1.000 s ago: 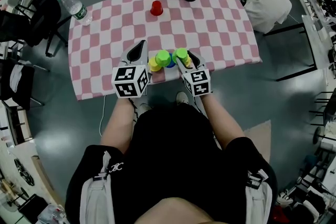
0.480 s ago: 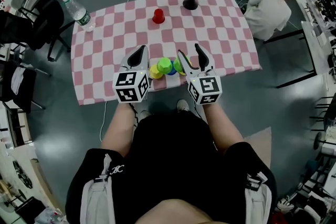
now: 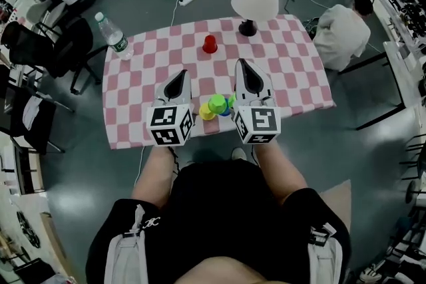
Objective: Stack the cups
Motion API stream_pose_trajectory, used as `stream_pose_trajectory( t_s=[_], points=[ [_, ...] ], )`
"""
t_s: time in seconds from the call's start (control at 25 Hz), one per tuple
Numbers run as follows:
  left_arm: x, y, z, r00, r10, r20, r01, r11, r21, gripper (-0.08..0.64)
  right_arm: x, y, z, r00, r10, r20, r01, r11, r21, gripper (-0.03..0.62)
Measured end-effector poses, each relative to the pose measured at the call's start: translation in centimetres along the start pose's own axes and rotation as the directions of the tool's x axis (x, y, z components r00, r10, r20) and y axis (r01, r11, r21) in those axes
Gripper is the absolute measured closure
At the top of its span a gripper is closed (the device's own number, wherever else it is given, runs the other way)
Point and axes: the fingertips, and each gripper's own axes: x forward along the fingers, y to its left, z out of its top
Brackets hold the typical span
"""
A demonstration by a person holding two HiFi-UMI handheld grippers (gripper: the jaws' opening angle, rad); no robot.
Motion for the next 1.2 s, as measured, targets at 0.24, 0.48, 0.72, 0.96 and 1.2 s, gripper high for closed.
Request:
stream_pose_trajectory(
  t_s=[0.24,0.48,0.72,0.96,1.2],
  points=[
    [-1.0,0.1,0.0,0.999,-0.043,0.001,0.043,0.999,0.011,0.545,-0.3,1.1,-0.4,0.999,0.039,-0.011,-0.040,0.998,-0.052,0.589],
    [-1.4,-0.4,-0.4,0.997,-0.081,-0.003,0.081,0.996,0.023,0.545,-0.4,0.5,-0.1,0.989,0.137,-0.049,-0.145,0.969,-0.199,0.589],
    [-1.2,-0.7,-0.4,1.000,-0.024,0.006,0.024,1.000,0.006,0.545,1.4,-0.9,-0.4,0.936,0.309,-0.166,-0.347,0.882,-0.318,0.576],
    [-1.3,-0.4,0.0,0.993,0.113,0.023,-0.113,0.994,-0.006,0.545,4.4,-1.6,-1.8,0.804,0.514,-0.300,-0.595,0.706,-0.385,0.337],
    [-1.8,-0.1,-0.6,0.964,0.267,0.013,-0.267,0.963,-0.029,0.545,8.6,-2.8,-5.1,0.716,0.575,-0.395,-0.698,0.596,-0.397,0.282]
  ],
)
